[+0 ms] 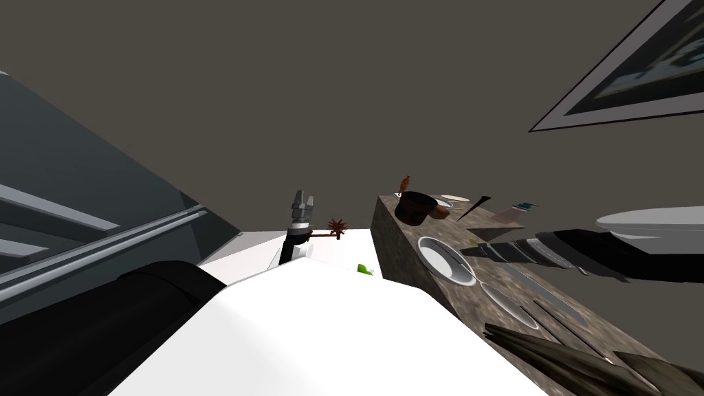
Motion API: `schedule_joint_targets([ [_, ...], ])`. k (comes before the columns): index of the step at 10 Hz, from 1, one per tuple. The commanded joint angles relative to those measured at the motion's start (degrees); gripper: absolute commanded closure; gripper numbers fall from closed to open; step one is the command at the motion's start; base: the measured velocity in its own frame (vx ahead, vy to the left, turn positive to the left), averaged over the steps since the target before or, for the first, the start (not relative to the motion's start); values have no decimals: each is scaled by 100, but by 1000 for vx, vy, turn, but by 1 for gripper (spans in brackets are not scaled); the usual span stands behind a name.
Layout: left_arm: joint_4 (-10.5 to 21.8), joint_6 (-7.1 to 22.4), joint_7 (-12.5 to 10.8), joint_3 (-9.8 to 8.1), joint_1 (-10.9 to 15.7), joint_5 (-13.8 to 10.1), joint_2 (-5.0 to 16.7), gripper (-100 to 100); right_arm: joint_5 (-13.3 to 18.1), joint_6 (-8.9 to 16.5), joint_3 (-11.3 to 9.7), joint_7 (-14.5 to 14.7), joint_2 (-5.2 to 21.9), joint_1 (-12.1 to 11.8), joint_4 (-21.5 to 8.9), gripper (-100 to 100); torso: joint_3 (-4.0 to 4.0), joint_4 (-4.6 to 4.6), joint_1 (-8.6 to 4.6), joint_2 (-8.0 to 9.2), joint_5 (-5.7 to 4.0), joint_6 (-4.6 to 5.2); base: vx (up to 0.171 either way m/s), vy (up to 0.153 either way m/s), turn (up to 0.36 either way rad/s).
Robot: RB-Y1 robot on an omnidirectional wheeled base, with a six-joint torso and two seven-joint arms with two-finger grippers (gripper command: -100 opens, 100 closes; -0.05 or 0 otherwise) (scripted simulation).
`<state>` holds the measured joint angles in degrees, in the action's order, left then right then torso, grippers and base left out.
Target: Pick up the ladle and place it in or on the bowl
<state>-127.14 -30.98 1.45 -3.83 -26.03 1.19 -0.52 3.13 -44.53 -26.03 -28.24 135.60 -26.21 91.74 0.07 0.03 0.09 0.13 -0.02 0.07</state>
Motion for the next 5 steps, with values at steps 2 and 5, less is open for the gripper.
schedule_joint_targets([
  [2, 0, 0, 0, 0, 0, 0, 0, 0, 0, 0, 0, 0, 0, 0, 0, 0, -1, 0, 1, -1, 0, 0, 0, 0, 0],
  [5, 0, 0, 0, 0, 0, 0, 0, 0, 0, 0, 0, 0, 0, 0, 0, 0, -1, 0, 2, -2, 1, 0, 0, 0, 0],
])
